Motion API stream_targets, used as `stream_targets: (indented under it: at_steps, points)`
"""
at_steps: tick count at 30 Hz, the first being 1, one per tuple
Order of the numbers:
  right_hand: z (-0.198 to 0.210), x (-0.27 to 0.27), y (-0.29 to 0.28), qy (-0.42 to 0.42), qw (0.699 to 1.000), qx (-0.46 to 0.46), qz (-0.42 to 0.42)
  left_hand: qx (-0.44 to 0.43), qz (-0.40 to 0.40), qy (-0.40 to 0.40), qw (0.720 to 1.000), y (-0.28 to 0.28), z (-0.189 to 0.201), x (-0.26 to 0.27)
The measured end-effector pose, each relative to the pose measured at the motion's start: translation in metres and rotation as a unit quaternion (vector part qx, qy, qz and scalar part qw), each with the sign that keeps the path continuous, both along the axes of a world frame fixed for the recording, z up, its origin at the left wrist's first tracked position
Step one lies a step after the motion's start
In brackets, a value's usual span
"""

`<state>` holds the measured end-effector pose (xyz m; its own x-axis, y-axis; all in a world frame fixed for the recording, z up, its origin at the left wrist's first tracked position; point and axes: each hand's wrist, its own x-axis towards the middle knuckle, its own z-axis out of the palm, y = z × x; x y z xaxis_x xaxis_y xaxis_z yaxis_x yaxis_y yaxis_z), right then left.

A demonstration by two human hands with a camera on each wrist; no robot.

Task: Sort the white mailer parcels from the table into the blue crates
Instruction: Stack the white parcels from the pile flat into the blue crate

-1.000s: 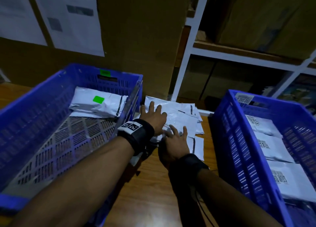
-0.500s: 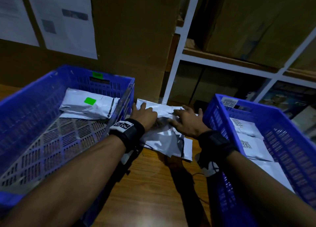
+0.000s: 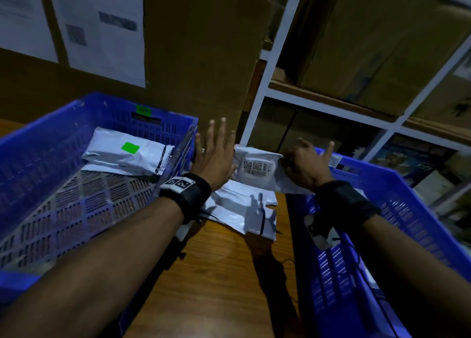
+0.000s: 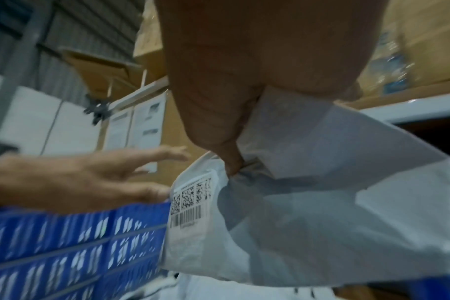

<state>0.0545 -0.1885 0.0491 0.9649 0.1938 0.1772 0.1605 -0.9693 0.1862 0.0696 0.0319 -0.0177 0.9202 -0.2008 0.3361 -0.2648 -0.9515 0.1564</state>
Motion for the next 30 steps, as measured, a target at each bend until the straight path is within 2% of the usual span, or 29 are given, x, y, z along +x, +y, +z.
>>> stream_targets:
  at_steps: [10,16,19,21,24,30]
  points:
    - [0.050,-0.031,-0.046,-0.031,0.999,0.041,-0.012,0.042,-0.056,-0.159,0.985,-0.029,0.000,-0.013]
    - [0.065,-0.051,-0.105,-0.065,0.991,0.109,-0.038,0.063,-0.061,-0.202,0.975,-0.086,0.018,-0.038]
    - [0.063,-0.063,-0.139,-0.081,0.988,0.113,-0.059,0.091,-0.104,-0.213,0.967,-0.126,0.032,-0.049]
    - [0.057,-0.069,-0.168,-0.079,0.988,0.112,-0.074,0.119,-0.134,-0.212,0.961,-0.157,0.043,-0.054]
    - [0.048,-0.078,-0.209,-0.068,0.985,0.124,-0.095,0.150,-0.127,-0.190,0.962,-0.205,0.061,-0.064]
    - [0.031,-0.096,-0.273,-0.066,0.978,0.158,-0.117,0.155,-0.040,-0.086,0.983,-0.298,0.088,-0.086]
